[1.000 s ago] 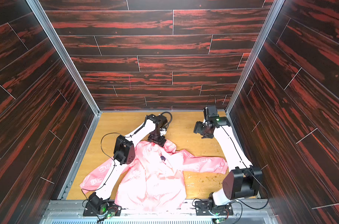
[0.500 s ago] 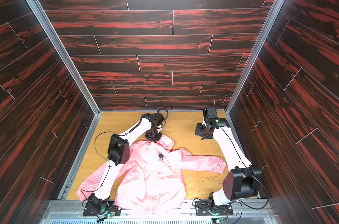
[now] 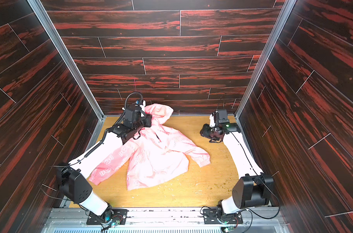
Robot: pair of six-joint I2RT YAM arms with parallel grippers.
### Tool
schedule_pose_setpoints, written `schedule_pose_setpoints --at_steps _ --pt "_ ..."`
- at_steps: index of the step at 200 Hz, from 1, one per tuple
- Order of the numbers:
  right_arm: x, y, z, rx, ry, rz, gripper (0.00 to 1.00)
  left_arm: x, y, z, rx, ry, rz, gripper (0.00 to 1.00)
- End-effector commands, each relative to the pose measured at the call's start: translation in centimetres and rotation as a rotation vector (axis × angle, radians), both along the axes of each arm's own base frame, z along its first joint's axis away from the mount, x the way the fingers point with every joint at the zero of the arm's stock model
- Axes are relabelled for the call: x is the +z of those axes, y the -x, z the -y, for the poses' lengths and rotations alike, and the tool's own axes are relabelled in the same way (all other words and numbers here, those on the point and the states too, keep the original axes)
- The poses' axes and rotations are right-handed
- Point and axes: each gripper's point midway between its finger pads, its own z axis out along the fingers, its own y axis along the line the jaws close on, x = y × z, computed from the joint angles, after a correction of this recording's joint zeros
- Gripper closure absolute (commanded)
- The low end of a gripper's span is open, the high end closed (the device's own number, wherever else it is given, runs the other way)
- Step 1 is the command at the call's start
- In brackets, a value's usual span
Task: Unzip the jacket
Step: Flatten out the jacket at the center of the board.
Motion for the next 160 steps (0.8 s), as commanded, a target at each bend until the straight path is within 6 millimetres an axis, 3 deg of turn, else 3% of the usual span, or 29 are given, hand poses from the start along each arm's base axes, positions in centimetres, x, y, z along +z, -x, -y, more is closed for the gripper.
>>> schedule_pose_setpoints --at_steps 1,15,26,46,67,89,106,126,140,150,160 --pt "-0.2 -1.0 -2.1 0.079 -0.078 -0.008 0.42 -5.5 -2.2 -0.7 0.067 -0.098 -0.176 0.00" --pt "-1.1 -1.1 -2.8 0.106 -0.092 -0.037 0.38 -8.3 -1.9 -1.4 0.093 -0.178 -0.316 0.00" --pt "-2.3 -1.2 -3.4 0.131 -0.088 -0.079 0.37 -9.2 -1.8 -1.9 0.110 -0.195 -0.346 0.00" --pt "-5.4 -1.2 -3.8 0.147 -0.056 -0.170 0.30 -8.7 -1.2 -3.6 0.184 -0.197 -0.306 0.00" --pt "-9.7 -1.4 -2.9 0.128 0.014 -0.264 0.24 -7.7 -0.2 -5.8 0.246 -0.185 -0.257 0.00" --pt "-14.2 -1.4 -1.2 0.106 0.128 -0.378 0.20 -9.0 2.7 -6.3 0.202 -0.140 -0.325 0.08" --pt "-17.3 -0.8 0.3 0.086 0.205 -0.464 0.19 -11.6 5.5 -5.5 0.138 -0.084 -0.433 0.18" --pt "-19.3 0.1 1.4 0.055 0.207 -0.520 0.20 -15.5 9.8 -4.4 0.065 -0.007 -0.613 0.35" --pt "-20.4 0.9 2.3 0.031 0.202 -0.553 0.29 -17.5 11.9 -3.3 0.025 0.089 -0.684 0.47" --pt "-21.0 1.5 3.1 0.012 0.198 -0.579 0.61 -18.6 13.1 -2.4 -0.003 0.167 -0.711 0.55" --pt "-21.3 2.0 4.1 -0.008 0.192 -0.596 0.78 -19.7 14.4 -2.0 -0.005 0.208 -0.739 0.65"
